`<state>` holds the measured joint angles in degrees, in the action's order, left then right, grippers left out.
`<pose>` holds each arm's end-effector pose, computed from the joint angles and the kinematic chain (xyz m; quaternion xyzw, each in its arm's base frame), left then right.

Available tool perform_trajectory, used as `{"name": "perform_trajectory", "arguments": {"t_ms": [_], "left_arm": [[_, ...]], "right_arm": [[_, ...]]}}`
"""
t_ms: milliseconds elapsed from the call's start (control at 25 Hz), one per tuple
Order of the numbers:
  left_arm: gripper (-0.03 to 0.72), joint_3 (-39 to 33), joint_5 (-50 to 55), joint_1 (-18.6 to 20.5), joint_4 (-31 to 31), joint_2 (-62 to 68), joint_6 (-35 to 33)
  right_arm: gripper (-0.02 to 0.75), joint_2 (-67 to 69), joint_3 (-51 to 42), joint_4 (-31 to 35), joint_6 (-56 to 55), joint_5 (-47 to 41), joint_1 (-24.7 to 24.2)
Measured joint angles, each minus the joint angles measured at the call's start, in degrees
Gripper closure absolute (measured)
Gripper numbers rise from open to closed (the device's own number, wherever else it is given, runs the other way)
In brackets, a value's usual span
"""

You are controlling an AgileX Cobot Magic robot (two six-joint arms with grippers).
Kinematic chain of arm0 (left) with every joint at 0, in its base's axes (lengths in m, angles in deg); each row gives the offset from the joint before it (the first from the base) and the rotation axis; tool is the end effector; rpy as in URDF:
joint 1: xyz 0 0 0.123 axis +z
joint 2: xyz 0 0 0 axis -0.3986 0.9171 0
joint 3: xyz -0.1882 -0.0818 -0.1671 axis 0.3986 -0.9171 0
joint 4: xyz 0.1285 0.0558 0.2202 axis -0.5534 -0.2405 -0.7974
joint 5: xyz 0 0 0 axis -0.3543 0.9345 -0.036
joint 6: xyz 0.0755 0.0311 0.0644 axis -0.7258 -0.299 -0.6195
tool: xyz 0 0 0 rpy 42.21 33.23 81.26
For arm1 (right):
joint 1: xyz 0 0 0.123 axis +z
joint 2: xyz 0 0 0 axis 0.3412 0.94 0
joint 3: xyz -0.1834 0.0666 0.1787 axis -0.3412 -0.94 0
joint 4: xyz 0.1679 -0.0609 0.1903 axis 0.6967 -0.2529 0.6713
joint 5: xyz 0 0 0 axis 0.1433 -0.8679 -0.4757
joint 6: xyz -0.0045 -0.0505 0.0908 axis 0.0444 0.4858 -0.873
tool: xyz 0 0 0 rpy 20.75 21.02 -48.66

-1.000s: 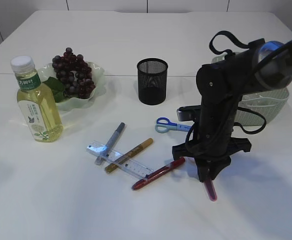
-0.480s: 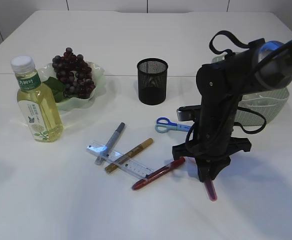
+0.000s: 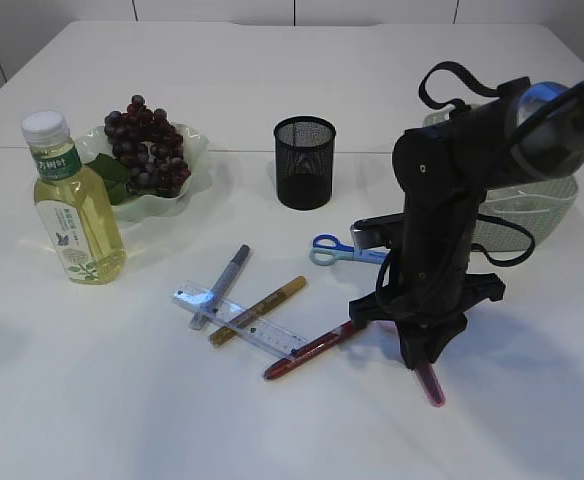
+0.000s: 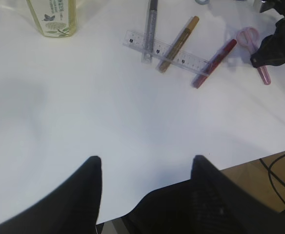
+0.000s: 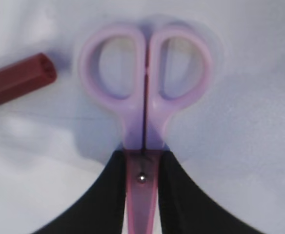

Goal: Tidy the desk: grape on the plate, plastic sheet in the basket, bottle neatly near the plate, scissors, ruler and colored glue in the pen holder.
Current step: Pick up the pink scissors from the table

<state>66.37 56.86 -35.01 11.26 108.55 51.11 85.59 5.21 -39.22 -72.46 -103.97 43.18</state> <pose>0.1995 -0.0662 0.3522 0.0646 0.9576 -0.1575 0.2324 0.3411 0.1477 0.0834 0.0914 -0.9949 0.0083 0.0420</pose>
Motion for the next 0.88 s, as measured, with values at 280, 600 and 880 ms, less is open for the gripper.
{"name": "perform_trajectory", "arguments": {"t_ms": [280, 600, 880], "left_arm": [[0.264, 0.0, 0.0, 0.0, 0.0, 0.0, 0.0], [0.264, 0.0, 0.0, 0.0, 0.0, 0.0, 0.0], [0.264, 0.0, 0.0, 0.0, 0.0, 0.0, 0.0]], "right_arm": [[0.584, -2.52, -0.97, -0.21, 2.02, 0.88, 0.0], [0.584, -5.55, -4.61, -0.21, 3.78, 5.51, 0.0], [0.584, -9.31, -4.83, -0.21, 4.64, 11.92, 0.0]]}}
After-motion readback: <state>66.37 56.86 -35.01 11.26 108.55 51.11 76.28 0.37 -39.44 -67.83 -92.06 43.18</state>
